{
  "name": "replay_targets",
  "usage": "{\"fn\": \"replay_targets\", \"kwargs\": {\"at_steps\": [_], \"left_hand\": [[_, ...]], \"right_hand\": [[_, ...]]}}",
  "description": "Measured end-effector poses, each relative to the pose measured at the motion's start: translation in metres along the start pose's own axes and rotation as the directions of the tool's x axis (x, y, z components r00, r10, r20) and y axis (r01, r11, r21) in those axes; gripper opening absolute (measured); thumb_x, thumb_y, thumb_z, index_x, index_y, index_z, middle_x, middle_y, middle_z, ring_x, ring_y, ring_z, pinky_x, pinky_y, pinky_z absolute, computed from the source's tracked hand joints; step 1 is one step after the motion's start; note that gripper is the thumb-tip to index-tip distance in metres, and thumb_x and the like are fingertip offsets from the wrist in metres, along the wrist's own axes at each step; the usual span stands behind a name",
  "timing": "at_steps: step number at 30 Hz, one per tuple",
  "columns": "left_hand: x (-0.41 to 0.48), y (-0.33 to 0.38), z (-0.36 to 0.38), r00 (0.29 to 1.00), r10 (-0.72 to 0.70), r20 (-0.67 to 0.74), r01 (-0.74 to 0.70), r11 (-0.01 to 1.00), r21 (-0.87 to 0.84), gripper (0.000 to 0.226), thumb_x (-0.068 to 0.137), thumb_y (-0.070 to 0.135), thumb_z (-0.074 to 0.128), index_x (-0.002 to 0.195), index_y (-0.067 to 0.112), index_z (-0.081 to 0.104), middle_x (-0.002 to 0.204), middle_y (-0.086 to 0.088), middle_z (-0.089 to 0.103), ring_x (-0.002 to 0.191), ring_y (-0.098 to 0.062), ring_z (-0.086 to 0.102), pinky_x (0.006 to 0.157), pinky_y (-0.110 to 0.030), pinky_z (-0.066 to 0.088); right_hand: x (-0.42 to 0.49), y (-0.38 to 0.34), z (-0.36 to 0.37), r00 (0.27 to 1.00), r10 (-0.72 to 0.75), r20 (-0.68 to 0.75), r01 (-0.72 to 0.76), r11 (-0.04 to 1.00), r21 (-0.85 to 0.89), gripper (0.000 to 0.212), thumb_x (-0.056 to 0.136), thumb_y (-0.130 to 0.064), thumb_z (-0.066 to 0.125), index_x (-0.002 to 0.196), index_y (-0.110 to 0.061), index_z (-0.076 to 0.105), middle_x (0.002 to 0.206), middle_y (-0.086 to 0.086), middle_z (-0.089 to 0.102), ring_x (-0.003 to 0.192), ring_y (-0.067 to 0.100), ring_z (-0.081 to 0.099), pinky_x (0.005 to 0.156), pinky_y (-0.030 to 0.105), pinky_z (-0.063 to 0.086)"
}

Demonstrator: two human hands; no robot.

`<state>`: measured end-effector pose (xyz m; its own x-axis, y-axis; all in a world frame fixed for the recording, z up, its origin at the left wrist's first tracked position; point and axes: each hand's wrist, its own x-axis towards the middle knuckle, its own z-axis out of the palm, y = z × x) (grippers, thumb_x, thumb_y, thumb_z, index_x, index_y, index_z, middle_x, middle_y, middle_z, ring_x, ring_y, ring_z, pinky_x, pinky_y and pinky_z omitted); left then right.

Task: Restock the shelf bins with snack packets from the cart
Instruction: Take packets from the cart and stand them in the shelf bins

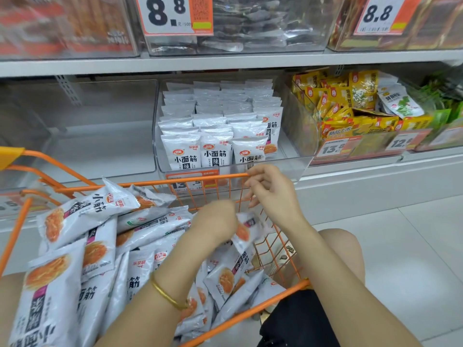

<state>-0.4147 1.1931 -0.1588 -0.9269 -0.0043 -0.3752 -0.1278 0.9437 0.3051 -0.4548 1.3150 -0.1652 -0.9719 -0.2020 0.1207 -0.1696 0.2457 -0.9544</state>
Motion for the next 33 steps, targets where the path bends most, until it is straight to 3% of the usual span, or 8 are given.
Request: {"fn": "replay_targets", "kwargs": {"at_steps": [3, 6, 12, 16, 20, 25, 29, 33], "left_hand": [[-0.015, -0.010, -0.032, 0.999, -0.031, -0.026, 0.020, 0.936, -0.351, 0.018, 0.099, 0.013, 0.036, 0.083, 0.010, 0.044, 0.090, -0.011, 0.063, 0.063, -0.022, 0.064, 0.046, -0.025, 0.043], [-0.033, -0.008, -0.054, 1.000, 0.000, 0.020, 0.014, 0.699, -0.715, 0.016, 0.099, 0.013, 0.041, 0.085, 0.006, 0.044, 0.088, -0.016, 0.064, 0.062, -0.025, 0.070, 0.040, -0.025, 0.049], [-0.048, -0.011, -0.073, 0.992, 0.037, -0.118, -0.120, 0.530, -0.839, 0.010, 0.092, 0.005, 0.055, 0.086, 0.002, 0.047, 0.069, -0.014, 0.068, 0.056, -0.018, 0.067, 0.053, -0.029, 0.058], [-0.033, 0.004, -0.067, 0.955, 0.126, -0.270, -0.289, 0.612, -0.736, 0.026, 0.081, 0.000, 0.067, 0.080, 0.013, 0.045, 0.088, -0.009, 0.067, 0.074, -0.017, 0.068, 0.061, -0.033, 0.057], [-0.011, 0.026, -0.050, 0.914, 0.131, -0.384, -0.366, 0.675, -0.641, 0.029, 0.079, 0.010, 0.071, 0.095, 0.018, 0.047, 0.104, 0.000, 0.062, 0.089, -0.011, 0.065, 0.075, -0.029, 0.056], [0.009, 0.016, -0.036, 0.757, 0.204, -0.620, -0.299, 0.953, -0.053, 0.052, 0.086, 0.025, 0.063, 0.133, 0.016, 0.042, 0.141, -0.003, 0.038, 0.133, -0.019, 0.028, 0.108, -0.028, 0.021], [0.014, 0.010, -0.027, 0.809, 0.215, -0.548, -0.226, 0.973, 0.049, 0.059, 0.088, 0.025, 0.059, 0.141, 0.021, 0.034, 0.154, -0.005, 0.018, 0.144, -0.023, 0.006, 0.117, -0.044, 0.005], [0.018, 0.007, -0.020, 0.838, 0.197, -0.508, -0.199, 0.979, 0.051, 0.061, 0.091, 0.026, 0.055, 0.145, 0.023, 0.026, 0.156, -0.005, 0.009, 0.144, -0.023, 0.000, 0.117, -0.042, 0.003]], "right_hand": [[-0.002, -0.003, -0.006, 0.976, -0.092, -0.196, 0.098, 0.995, 0.020, 0.029, 0.089, -0.002, 0.055, 0.086, -0.031, 0.054, 0.079, -0.005, 0.059, 0.061, 0.016, 0.059, 0.055, 0.032, 0.052], [-0.006, -0.005, -0.010, 0.931, -0.122, -0.344, 0.118, 0.992, -0.033, 0.014, 0.085, -0.021, 0.057, 0.078, -0.032, 0.052, 0.069, -0.011, 0.056, 0.061, 0.019, 0.055, 0.058, 0.034, 0.049], [-0.014, -0.022, -0.020, 0.949, 0.120, -0.290, -0.135, 0.990, -0.030, 0.034, 0.088, -0.052, 0.051, 0.089, -0.018, 0.052, 0.071, 0.013, 0.062, 0.050, 0.025, 0.059, 0.046, 0.036, 0.053], [-0.012, -0.038, -0.026, 0.948, 0.317, 0.036, -0.310, 0.886, 0.346, 0.034, 0.090, -0.037, 0.056, 0.107, -0.007, 0.058, 0.082, 0.014, 0.072, 0.063, 0.024, 0.068, 0.054, 0.034, 0.058], [0.012, -0.044, -0.042, 0.963, 0.270, -0.023, -0.243, 0.899, 0.364, 0.003, 0.088, -0.012, 0.062, 0.090, -0.013, 0.064, 0.080, 0.001, 0.072, 0.062, 0.012, 0.069, 0.053, 0.026, 0.055], [0.072, -0.047, -0.073, 0.927, 0.053, -0.372, -0.073, 0.997, -0.039, 0.026, 0.082, -0.011, 0.069, 0.106, -0.007, 0.059, 0.099, -0.001, 0.068, 0.083, 0.011, 0.068, 0.055, 0.015, 0.050], [0.112, -0.040, -0.070, 0.945, 0.005, -0.327, -0.137, 0.914, -0.382, 0.029, 0.085, -0.012, 0.067, 0.108, -0.008, 0.050, 0.109, 0.004, 0.061, 0.097, 0.022, 0.060, 0.066, 0.025, 0.045], [0.137, -0.016, -0.056, 0.944, 0.136, -0.300, -0.273, 0.830, -0.486, 0.031, 0.085, -0.004, 0.064, 0.113, -0.002, 0.050, 0.119, 0.015, 0.058, 0.110, 0.030, 0.056, 0.075, 0.030, 0.041]]}}
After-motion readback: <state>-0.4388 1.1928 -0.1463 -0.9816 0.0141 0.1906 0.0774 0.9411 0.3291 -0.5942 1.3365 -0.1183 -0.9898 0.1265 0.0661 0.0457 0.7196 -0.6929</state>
